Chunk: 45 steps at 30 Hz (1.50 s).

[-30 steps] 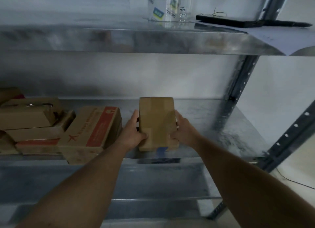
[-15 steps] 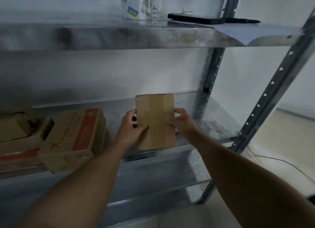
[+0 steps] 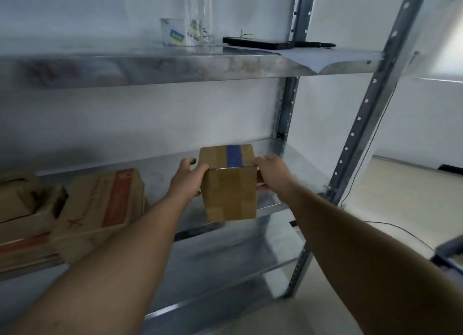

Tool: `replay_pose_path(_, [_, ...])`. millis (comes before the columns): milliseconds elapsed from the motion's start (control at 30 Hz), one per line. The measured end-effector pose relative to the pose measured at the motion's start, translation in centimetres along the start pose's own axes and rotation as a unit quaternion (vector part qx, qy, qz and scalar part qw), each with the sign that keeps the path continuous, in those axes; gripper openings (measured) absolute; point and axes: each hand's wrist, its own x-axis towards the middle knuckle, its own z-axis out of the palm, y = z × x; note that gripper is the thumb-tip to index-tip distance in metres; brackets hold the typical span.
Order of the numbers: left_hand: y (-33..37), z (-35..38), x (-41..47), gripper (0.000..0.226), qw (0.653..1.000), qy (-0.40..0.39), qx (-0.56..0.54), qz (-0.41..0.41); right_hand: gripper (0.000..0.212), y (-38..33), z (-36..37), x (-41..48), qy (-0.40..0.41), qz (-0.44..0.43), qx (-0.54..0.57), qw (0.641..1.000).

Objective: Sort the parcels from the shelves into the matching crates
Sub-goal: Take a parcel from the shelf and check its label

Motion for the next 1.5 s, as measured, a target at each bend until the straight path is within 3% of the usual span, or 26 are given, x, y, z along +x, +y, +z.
replay_pose_path(33, [0.1,0.2,-0.2,0.054,1.0,-0.021,-0.01,0.006,0.029,0.1,-0.5,-0.4,-0.004,-0.005,0.008,1.0])
replay_pose_path(133, [0.6,0.7,-0.8,0.081,0.995,-0.084,0.022,0.043,0.077,0.6,-2.0,-1.8,-0.018,-0.011,-0.006,1.0])
replay_pose_path(200, [0.9,1.3,-1.4,0.091,0.987,-0.126,0.062,0.081,0.089,0.9,-3.0,-2.7,-0.026,-0.033,-0.046,0.998])
replay_pose_path(333, [0.9,2.8,-2.4,0.085,0.977,-0.172,0.063,0.109,0.075,1.4,-5.0,-4.3,-0.016,-0.043,-0.087,0.995])
replay_pose_path(467, [0.9,5.1,-3.0,0.024,0.984,-0.156,0.035,0.085,0.015,2.9,-6.4,-4.9,0.007,-0.004,-0.019,1.0])
replay_pose_path(500, [1.1,5.7,-3.3,0.015,0.984,-0.153,0.038,0.084,0.01,3.4,-6.8,-4.9,0.022,-0.003,-0.026,0.999])
replay_pose_path(667, [1.8,9.4,-4.6,0.018,0.984,-0.146,0.039,0.09,0.015,6.1,-10.2,-5.3,0.067,-0.038,-0.055,0.996])
replay_pose_path(800, [2.4,12.9,-5.8,0.075,0.973,-0.213,0.023,0.089,0.048,8.7,-13.7,-6.3,0.022,-0.082,-0.065,0.994])
replay_pose_path(867, [2.9,15.3,-6.7,0.088,0.96,-0.253,0.054,0.109,0.061,10.3,-15.9,-7.0,0.012,-0.095,-0.099,0.99])
replay_pose_path(1133, [4.1,26.7,-11.1,0.084,0.931,-0.3,0.151,0.141,0.074,17.8,-26.3,-9.0,0.031,-0.039,-0.146,0.988])
replay_pose_path(1500, [9.7,45.0,-18.0,0.084,0.885,-0.37,0.174,0.222,0.077,25.4,-43.6,-13.2,0.134,0.005,-0.165,0.977])
